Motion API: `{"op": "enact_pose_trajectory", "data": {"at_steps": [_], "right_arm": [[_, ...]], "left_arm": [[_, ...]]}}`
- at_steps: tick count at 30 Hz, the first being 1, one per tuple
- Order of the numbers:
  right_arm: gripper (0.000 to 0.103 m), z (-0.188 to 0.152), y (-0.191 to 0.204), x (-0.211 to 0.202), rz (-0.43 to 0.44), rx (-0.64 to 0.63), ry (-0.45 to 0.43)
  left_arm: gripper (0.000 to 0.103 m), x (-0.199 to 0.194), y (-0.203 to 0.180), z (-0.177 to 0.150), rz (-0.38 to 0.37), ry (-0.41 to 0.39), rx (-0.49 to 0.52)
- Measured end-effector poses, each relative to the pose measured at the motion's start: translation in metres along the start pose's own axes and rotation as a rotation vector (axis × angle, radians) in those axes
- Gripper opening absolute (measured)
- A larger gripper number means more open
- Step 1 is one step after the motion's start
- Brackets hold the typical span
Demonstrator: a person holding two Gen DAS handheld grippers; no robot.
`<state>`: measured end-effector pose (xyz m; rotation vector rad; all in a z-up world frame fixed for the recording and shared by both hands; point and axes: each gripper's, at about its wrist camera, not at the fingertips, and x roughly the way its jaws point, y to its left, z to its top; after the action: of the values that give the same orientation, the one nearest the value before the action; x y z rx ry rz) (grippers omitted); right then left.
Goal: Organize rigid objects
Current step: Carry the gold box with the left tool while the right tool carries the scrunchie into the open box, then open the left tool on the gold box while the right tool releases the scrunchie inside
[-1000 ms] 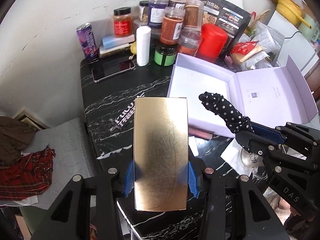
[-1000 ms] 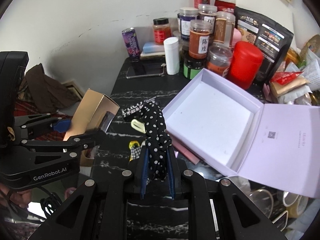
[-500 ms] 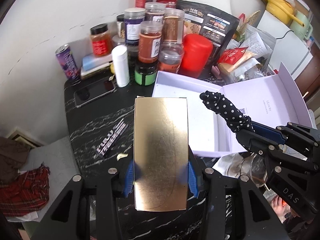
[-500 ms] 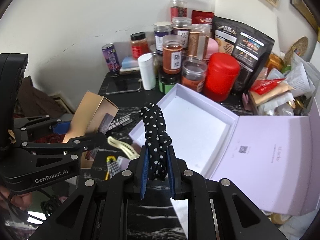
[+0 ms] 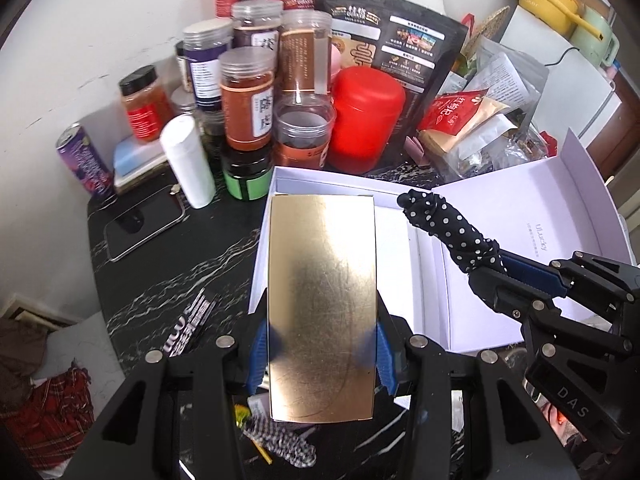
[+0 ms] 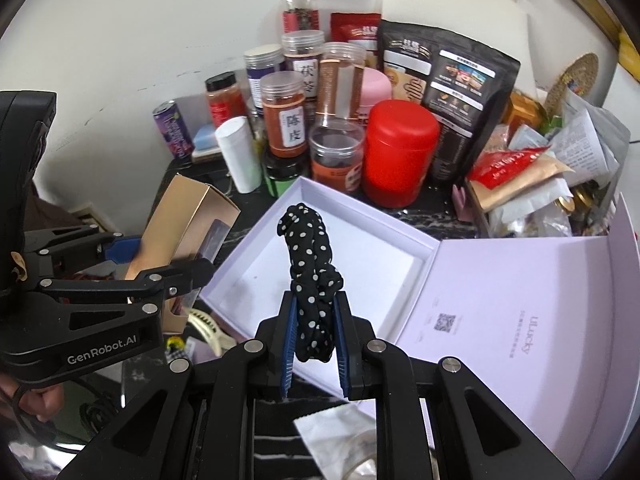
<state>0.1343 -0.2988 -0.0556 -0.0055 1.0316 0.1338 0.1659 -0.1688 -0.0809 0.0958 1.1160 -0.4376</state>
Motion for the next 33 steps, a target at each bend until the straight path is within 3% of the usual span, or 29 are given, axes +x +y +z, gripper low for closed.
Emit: {"op": "enact_pose_trajectory", "data": {"at_steps": [18, 33], "right_arm": [[0.017, 0.024, -0.056, 0.073, -0.055, 0.055, 0.086], [0.018, 0.021, -0.069, 0.122, -0.102, 0.068, 0.188]], "left_arm": [[0.044, 0.095, -0.013, 0.043, -0.003, 0.095, 0.046], [0.044, 0.158, -0.013, 0.054, 0.048, 0.187, 0.067]]}}
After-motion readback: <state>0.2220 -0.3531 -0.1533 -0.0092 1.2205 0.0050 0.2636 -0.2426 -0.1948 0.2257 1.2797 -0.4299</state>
